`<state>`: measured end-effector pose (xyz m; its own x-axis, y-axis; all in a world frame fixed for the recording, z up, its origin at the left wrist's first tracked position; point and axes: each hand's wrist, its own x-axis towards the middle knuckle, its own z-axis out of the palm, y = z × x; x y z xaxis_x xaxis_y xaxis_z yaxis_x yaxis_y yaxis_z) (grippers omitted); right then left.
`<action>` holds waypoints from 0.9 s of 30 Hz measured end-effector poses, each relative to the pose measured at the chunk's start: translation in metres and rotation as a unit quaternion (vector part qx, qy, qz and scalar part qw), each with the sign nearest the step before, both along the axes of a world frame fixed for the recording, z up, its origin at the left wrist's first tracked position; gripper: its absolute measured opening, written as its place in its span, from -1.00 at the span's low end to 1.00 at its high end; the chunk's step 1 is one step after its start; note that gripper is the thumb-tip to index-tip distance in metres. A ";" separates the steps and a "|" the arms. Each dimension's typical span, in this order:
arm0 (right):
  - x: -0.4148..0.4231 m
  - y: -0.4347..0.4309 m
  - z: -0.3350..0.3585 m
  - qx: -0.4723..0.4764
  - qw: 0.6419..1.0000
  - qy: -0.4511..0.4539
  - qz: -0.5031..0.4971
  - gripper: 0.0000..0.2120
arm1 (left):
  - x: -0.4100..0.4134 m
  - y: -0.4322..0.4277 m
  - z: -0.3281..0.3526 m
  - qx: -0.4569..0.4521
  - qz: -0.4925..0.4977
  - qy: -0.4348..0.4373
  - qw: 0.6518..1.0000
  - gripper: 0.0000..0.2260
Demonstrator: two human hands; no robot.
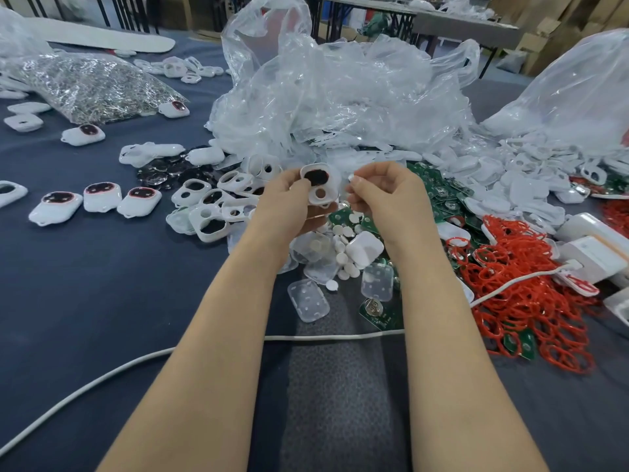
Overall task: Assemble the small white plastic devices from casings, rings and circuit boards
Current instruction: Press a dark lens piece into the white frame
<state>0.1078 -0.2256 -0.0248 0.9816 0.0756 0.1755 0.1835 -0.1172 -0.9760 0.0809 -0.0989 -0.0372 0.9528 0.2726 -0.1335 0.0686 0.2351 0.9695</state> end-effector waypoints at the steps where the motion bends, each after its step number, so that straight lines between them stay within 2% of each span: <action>1: 0.001 0.000 -0.001 -0.026 1.000 -0.013 -0.009 -0.85 | 0.001 0.000 -0.001 0.009 -0.005 -0.001 1.000 -0.77; 6: 0.001 0.004 -0.003 -0.105 0.993 -0.053 -0.020 -0.82 | 0.004 -0.001 -0.004 0.002 0.007 0.008 1.000 -0.86; 10: 0.002 0.004 -0.003 -0.120 0.990 -0.068 -0.014 -0.81 | 0.005 -0.002 -0.004 -0.007 0.010 0.007 1.000 -0.90; 14: 0.003 0.006 -0.006 -0.127 0.990 -0.065 -0.019 -0.88 | 0.006 -0.002 -0.006 0.011 0.009 -0.003 1.000 -0.87; 27: -0.001 0.021 -0.017 -0.190 0.972 -0.139 -0.023 -0.90 | 0.006 -0.004 -0.011 0.063 0.007 -0.033 0.997 -0.81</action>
